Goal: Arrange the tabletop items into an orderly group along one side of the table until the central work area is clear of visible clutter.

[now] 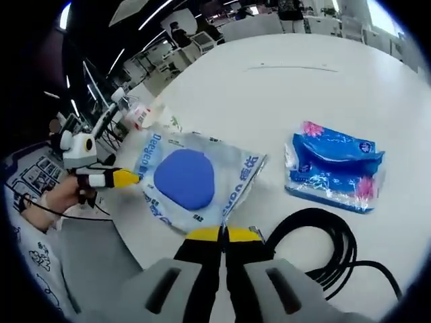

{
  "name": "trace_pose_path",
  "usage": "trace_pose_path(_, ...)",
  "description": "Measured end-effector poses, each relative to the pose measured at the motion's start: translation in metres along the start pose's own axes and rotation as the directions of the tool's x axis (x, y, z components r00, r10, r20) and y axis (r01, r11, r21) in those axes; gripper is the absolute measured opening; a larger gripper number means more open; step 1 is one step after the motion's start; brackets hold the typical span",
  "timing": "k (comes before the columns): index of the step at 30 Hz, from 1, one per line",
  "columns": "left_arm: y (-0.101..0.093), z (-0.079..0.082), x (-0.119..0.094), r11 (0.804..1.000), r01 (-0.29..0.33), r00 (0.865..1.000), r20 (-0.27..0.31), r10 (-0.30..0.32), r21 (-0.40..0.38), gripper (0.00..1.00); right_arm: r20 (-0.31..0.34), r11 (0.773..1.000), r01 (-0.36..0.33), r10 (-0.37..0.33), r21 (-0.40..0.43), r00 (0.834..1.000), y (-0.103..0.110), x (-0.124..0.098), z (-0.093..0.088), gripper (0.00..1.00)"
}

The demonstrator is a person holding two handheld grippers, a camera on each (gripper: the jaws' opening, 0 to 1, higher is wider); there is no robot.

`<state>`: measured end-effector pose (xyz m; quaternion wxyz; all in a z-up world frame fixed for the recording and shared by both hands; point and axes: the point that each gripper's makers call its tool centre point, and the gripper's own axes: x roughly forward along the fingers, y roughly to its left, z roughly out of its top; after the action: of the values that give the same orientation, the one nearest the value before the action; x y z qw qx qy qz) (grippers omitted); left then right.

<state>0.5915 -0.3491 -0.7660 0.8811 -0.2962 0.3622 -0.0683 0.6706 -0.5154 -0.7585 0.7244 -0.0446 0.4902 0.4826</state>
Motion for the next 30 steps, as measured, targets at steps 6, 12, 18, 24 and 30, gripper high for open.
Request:
trace_pose_path(6, -0.008, 0.017, 0.008, 1.000, 0.014, 0.999, 0.035, -0.014, 0.021, 0.00, 0.051, 1.000, 0.025, -0.026, 0.006, 0.998, -0.010, -0.006, 0.015, 0.00)
trace_pose_path(12, -0.013, 0.026, 0.014, 0.999, 0.023, 0.999, 0.047, -0.024, 0.024, 0.00, 0.058, 0.999, 0.038, -0.038, 0.009, 0.998, -0.016, -0.007, 0.021, 0.00)
trace_pose_path(18, -0.015, 0.032, 0.019, 0.999, 0.028, 0.998, 0.059, -0.030, 0.033, 0.00, 0.082, 0.999, 0.050, -0.050, 0.008, 0.995, -0.022, -0.009, 0.028, 0.00)
trace_pose_path(24, -0.013, 0.042, 0.025, 0.999, 0.019, 0.997, 0.073, -0.022, 0.040, 0.00, 0.110, 0.998, 0.059, -0.060, 0.007, 0.992, -0.025, -0.009, 0.039, 0.00)
trace_pose_path(30, -0.010, 0.053, 0.030, 0.999, 0.004, 0.997, 0.080, -0.008, 0.048, 0.00, 0.121, 0.998, 0.070, -0.070, 0.003, 0.990, -0.030, -0.003, 0.049, 0.00)
